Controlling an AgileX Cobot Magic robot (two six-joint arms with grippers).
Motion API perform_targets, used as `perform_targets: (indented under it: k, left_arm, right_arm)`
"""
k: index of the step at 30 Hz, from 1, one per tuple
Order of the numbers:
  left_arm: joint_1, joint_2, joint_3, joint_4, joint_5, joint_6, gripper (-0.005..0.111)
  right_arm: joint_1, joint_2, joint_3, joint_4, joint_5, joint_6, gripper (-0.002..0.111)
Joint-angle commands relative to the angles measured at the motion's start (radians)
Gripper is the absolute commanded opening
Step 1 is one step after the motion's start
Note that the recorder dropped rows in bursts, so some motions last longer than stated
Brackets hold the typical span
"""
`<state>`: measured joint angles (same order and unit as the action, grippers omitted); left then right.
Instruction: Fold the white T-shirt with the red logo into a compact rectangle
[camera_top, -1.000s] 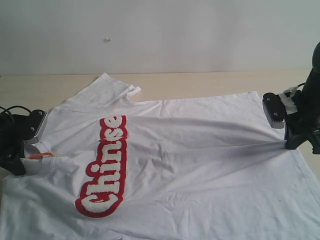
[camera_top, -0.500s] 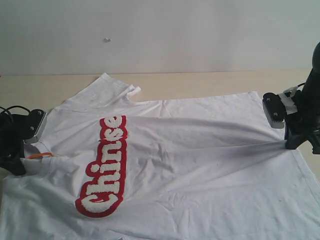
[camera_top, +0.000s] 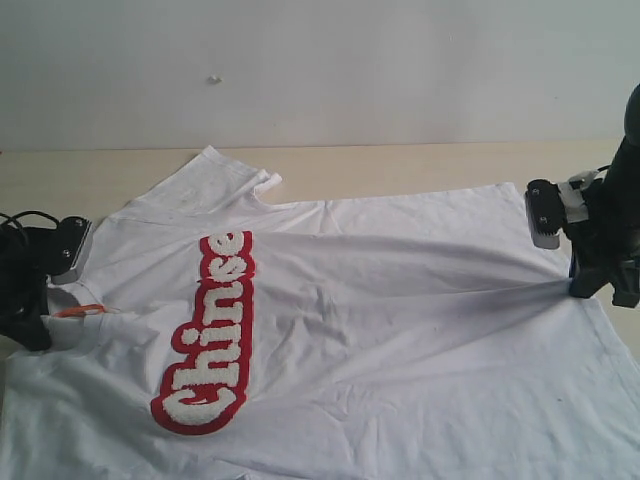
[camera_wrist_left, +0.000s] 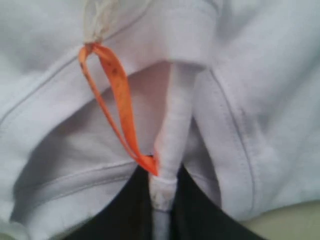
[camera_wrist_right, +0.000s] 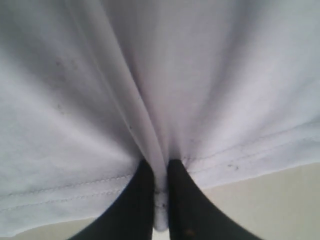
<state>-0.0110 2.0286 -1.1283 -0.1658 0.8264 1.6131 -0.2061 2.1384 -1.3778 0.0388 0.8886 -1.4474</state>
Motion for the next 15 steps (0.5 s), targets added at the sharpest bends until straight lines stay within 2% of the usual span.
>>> perform_targets:
  k: [1, 5, 11, 15]
  left_arm:
    - [0.001, 0.070, 0.035, 0.023, -0.030, -0.028, 0.001]
    - [0.001, 0.023, 0.035, 0.023, -0.070, -0.094, 0.000]
    - [0.001, -0.138, 0.035, 0.035, -0.073, -0.192, 0.000]
    - [0.001, -0.262, 0.035, 0.140, -0.087, -0.305, 0.000]
  right_arm:
    - [-0.003, 0.011, 0.001, 0.007, -0.019, 0.023, 0.000]
    - [-0.003, -0.040, 0.001, 0.020, -0.026, 0.038, 0.000]
    - [-0.003, -0.187, 0.001, 0.145, -0.048, 0.038, 0.000]
    - [-0.003, -0.299, 0.001, 0.188, -0.047, 0.039, 0.000]
